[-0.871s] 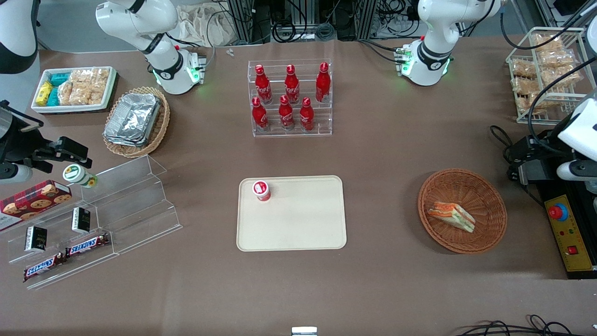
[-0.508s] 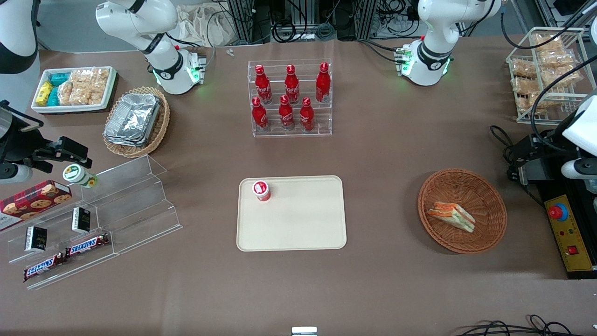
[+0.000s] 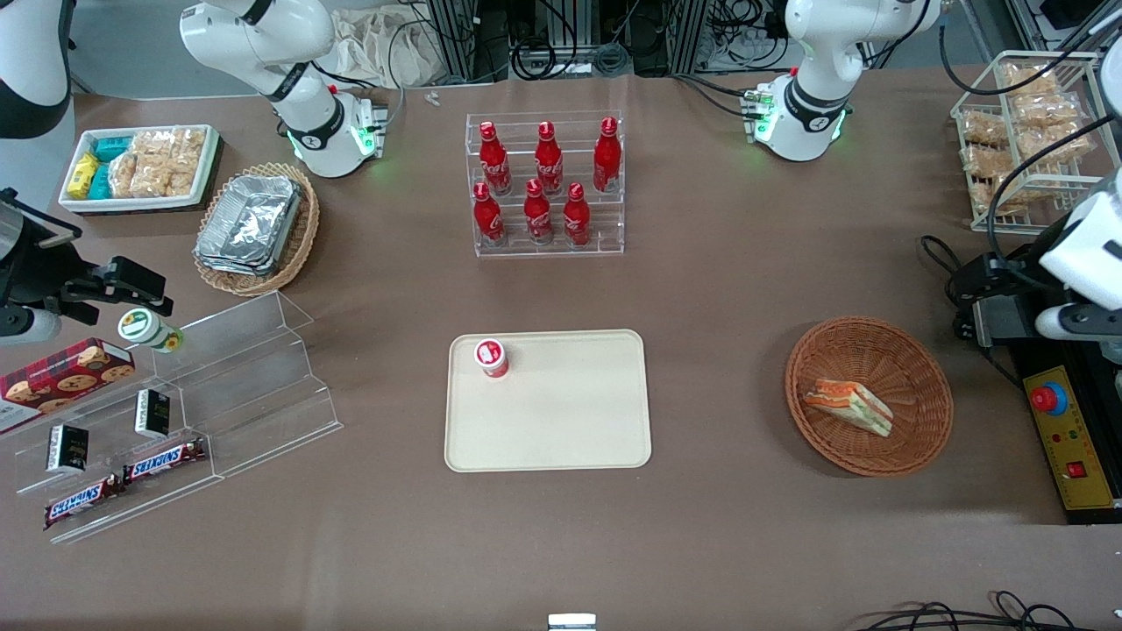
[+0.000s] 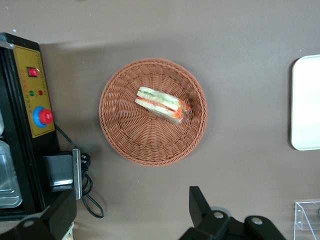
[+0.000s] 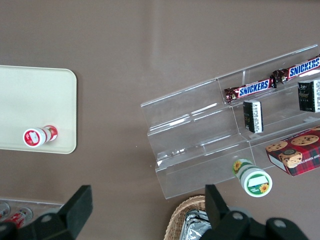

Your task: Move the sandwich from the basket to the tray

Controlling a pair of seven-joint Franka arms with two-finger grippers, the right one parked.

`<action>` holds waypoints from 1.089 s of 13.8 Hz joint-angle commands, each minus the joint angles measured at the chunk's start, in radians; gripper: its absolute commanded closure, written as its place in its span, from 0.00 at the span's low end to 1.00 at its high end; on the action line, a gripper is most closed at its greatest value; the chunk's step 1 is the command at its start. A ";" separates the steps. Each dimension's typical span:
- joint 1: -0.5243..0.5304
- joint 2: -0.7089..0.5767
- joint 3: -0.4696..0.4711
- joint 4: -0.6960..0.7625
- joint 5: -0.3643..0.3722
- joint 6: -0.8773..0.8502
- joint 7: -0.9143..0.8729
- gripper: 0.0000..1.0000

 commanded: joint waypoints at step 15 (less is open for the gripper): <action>-0.014 0.167 0.005 -0.391 0.003 0.603 -0.763 0.00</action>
